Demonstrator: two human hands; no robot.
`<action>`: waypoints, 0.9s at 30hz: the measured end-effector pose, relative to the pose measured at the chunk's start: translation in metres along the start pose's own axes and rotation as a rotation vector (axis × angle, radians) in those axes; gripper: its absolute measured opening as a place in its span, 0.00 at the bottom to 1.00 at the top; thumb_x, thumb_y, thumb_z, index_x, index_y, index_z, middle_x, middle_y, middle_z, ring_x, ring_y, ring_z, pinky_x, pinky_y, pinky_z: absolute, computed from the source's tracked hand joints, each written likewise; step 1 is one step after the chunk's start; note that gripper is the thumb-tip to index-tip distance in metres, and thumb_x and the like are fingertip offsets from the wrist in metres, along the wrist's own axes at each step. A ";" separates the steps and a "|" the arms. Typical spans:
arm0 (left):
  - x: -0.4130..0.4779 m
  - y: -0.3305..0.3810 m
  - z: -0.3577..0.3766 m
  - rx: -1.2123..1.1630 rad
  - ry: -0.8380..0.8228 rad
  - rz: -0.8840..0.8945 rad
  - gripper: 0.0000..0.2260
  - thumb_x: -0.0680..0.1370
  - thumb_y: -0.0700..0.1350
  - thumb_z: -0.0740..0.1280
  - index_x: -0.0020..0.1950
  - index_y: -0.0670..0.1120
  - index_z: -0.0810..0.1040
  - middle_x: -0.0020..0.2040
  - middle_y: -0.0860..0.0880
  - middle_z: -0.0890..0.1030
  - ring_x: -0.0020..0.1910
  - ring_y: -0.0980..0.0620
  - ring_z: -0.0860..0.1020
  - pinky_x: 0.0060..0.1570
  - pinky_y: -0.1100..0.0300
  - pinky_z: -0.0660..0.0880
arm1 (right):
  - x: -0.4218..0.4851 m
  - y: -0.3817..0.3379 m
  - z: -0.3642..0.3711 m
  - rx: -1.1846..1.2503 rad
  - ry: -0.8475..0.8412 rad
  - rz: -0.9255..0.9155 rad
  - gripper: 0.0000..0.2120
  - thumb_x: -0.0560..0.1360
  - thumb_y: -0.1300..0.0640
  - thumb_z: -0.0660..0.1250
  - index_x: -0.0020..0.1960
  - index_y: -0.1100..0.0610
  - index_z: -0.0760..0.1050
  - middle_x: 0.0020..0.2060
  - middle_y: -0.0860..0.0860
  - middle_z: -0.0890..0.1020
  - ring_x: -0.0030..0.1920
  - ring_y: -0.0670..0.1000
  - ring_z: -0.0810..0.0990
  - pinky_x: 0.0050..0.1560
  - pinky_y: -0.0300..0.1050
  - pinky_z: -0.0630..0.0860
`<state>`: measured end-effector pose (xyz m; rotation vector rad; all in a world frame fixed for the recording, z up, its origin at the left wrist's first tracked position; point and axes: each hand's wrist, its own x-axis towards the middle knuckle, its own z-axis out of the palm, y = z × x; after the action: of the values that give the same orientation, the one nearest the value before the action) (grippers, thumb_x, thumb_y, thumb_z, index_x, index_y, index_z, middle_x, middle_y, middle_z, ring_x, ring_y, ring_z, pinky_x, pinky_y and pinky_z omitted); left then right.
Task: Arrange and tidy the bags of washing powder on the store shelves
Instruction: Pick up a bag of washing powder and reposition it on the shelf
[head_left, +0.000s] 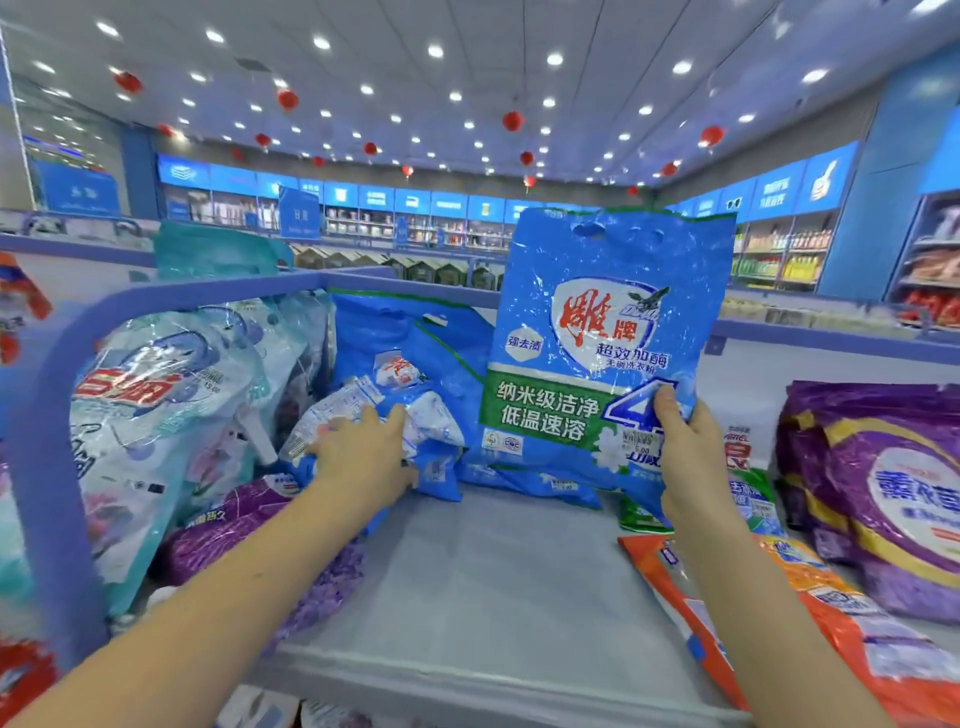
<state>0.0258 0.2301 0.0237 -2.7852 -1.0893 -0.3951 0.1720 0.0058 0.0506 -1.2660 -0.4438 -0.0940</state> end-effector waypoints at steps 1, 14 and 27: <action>0.003 -0.009 -0.004 -0.065 0.037 -0.001 0.30 0.75 0.61 0.64 0.69 0.46 0.59 0.64 0.41 0.70 0.61 0.37 0.72 0.55 0.46 0.73 | 0.000 0.002 -0.004 -0.009 0.010 0.009 0.06 0.80 0.52 0.59 0.46 0.50 0.72 0.42 0.50 0.81 0.37 0.45 0.81 0.34 0.38 0.79; 0.001 -0.067 -0.014 -0.778 0.395 -0.118 0.23 0.73 0.47 0.72 0.59 0.39 0.64 0.53 0.34 0.77 0.52 0.33 0.76 0.42 0.50 0.64 | 0.013 0.082 0.015 -0.292 -0.053 0.212 0.18 0.81 0.52 0.56 0.66 0.61 0.70 0.59 0.57 0.77 0.59 0.57 0.76 0.56 0.49 0.72; -0.019 -0.054 -0.028 -1.067 0.497 0.031 0.17 0.73 0.42 0.72 0.51 0.43 0.64 0.44 0.49 0.74 0.44 0.48 0.73 0.39 0.58 0.61 | 0.023 0.082 0.009 -0.434 -0.216 0.123 0.16 0.81 0.53 0.56 0.67 0.54 0.65 0.56 0.54 0.79 0.47 0.48 0.79 0.46 0.39 0.78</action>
<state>-0.0297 0.2512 0.0464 -3.1072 -0.8277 -2.0333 0.2163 0.0432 -0.0124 -1.7376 -0.5484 0.0553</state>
